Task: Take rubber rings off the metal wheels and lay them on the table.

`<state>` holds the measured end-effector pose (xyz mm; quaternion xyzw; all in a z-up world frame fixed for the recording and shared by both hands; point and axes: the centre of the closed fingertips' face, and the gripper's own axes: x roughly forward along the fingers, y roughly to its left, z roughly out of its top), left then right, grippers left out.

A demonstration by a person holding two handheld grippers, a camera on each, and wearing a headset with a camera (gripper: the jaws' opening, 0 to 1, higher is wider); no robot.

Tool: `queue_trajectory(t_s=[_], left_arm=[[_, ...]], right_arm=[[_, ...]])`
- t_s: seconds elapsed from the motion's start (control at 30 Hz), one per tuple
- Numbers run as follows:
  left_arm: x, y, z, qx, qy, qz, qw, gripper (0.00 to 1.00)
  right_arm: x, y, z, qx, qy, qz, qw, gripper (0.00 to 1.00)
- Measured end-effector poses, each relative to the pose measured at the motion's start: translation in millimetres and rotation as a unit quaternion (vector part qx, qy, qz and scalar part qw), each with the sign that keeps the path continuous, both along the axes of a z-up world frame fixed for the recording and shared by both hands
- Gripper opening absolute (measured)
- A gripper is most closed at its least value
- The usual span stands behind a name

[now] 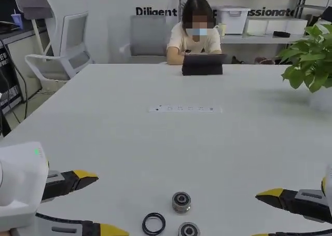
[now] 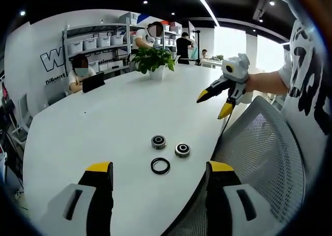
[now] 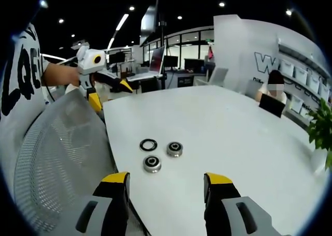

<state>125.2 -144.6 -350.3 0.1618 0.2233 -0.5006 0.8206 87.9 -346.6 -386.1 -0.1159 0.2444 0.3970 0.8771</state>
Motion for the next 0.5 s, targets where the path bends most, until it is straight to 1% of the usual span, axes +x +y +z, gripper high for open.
queue_trajectory(t_s=[0.2,0.5], left_arm=[[-0.7,0.7,-0.4,0.001,0.001,0.002,1.0,0.71],[-0.6,2.6,0.2,0.003,-0.001,0.007,1.0,0.71]], right_arm=[[-1.0,1.3,-0.8,-0.004,-0.001,0.005,1.0,0.56],[1.4,2.4,1.9,-0.003,-0.005,0.01,0.9999,0.56]])
